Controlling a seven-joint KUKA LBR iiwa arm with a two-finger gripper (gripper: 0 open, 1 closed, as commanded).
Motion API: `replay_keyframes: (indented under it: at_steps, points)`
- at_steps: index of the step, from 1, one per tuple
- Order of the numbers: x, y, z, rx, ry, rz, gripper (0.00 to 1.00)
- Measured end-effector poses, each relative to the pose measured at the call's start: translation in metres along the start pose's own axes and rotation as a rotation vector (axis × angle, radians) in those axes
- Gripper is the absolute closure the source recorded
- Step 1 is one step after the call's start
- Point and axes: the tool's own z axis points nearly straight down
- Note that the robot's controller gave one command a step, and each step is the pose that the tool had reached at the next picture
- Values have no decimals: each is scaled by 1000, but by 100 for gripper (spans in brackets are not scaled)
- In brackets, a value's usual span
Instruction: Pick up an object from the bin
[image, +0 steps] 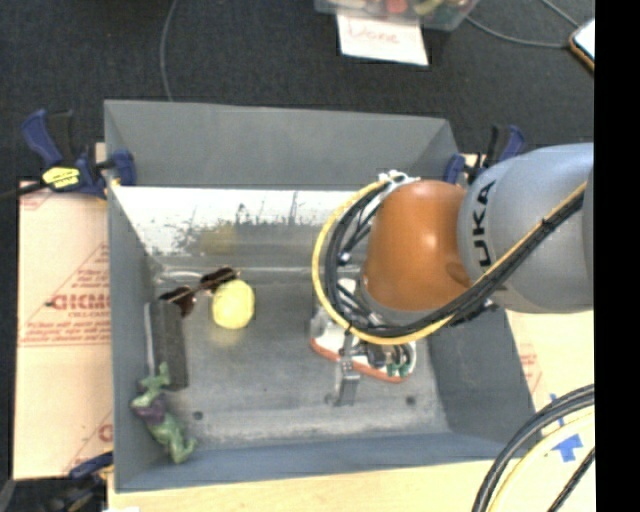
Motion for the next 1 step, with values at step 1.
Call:
replay_keyframes:
  at_steps: [1]
  points:
    - [-2,0,-4,0,-8,3,0]
